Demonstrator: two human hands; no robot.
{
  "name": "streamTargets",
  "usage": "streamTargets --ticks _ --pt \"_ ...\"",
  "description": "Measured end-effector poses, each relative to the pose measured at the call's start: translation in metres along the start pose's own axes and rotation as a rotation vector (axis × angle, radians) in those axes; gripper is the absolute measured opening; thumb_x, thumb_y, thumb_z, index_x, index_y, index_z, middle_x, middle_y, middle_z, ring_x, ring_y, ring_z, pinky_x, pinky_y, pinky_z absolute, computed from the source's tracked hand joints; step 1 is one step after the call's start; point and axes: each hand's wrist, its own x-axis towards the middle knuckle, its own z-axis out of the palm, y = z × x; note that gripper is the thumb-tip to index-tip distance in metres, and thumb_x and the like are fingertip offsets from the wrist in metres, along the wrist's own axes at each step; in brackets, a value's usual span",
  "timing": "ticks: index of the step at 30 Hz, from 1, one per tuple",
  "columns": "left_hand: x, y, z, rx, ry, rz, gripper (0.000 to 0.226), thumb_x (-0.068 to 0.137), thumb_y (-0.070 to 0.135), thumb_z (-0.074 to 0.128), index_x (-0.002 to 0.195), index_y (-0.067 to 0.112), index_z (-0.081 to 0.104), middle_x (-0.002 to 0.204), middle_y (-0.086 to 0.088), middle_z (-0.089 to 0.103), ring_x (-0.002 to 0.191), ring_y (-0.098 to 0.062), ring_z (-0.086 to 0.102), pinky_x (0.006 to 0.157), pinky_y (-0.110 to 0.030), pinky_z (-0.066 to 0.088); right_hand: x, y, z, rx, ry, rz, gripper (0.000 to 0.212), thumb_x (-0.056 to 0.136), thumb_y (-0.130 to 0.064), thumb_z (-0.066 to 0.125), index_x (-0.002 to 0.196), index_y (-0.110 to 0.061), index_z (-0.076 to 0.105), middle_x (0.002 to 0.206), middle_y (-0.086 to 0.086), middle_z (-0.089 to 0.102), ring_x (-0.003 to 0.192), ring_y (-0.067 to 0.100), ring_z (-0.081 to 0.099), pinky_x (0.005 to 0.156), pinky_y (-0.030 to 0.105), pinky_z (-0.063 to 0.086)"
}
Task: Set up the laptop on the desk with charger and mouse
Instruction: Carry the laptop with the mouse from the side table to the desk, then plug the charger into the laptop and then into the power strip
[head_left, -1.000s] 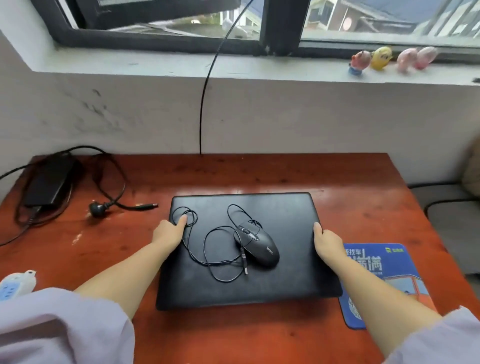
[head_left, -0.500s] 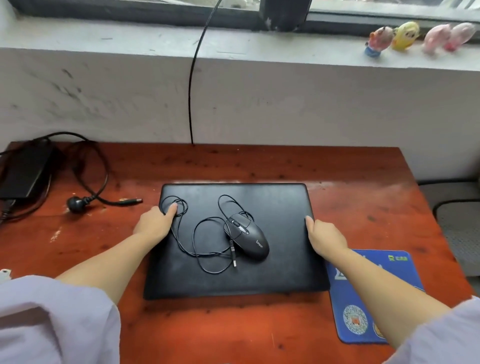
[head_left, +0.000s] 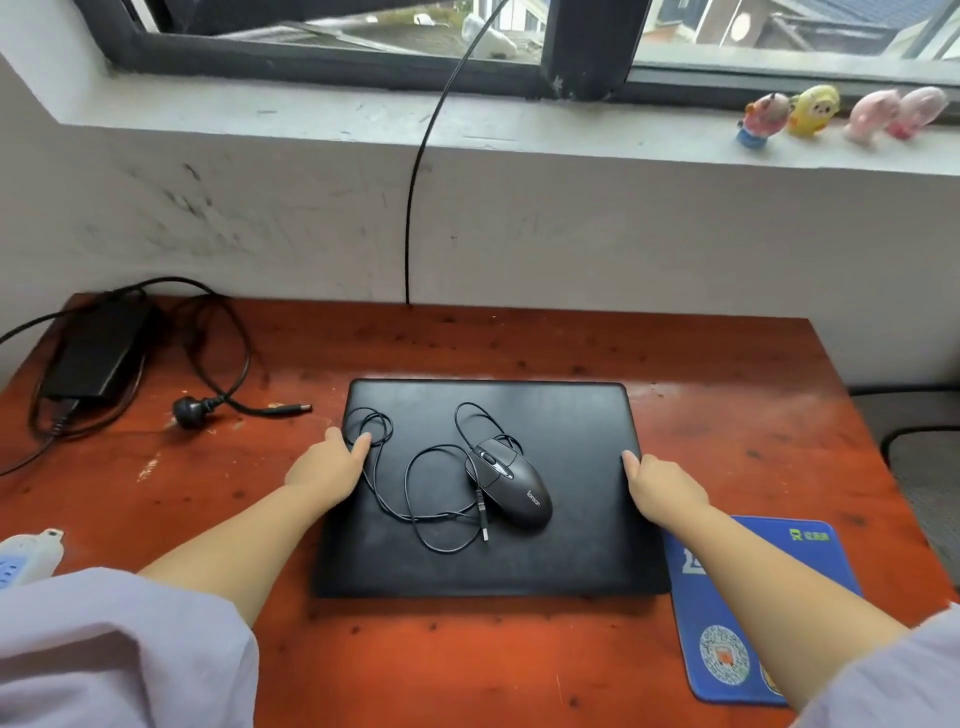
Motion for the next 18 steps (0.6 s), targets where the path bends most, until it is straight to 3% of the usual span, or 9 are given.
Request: streamTargets --ticks 7,14,18 --pt "-0.029 -0.017 -0.009 -0.002 0.008 0.091 0.043 0.094 0.050 0.030 0.105 0.012 0.046 0.111 -0.015 0.063 0.099 -0.034 0.060 0.077 -0.039 0.046 0.002 -0.042 -0.021 -0.038 0.244 -0.073 0.038 0.096 -0.033 0.036 0.118 -0.004 0.044 0.122 0.021 0.048 0.115 0.037 0.045 0.087 0.045 0.042" --pt "-0.024 -0.049 -0.033 0.031 0.055 0.194 0.026 0.094 0.034 0.038 0.109 0.016 0.048 0.105 -0.009 0.063 0.097 -0.032 0.060 0.077 -0.039 0.050 -0.012 -0.156 -0.023 0.051 0.368 -0.337 0.036 0.094 -0.028 0.040 0.124 -0.009 0.046 0.122 0.017 0.052 0.114 0.035 0.046 0.089 0.045 0.040" --pt "0.002 -0.072 -0.054 0.007 0.084 0.311 0.026 0.092 0.028 0.043 0.115 0.017 0.049 0.116 -0.007 0.062 0.104 -0.030 0.059 0.082 -0.039 0.049 -0.024 -0.222 -0.014 0.039 0.398 -0.439 0.035 0.095 -0.030 0.039 0.124 -0.012 0.047 0.122 0.012 0.053 0.111 0.033 0.047 0.087 0.043 0.041"
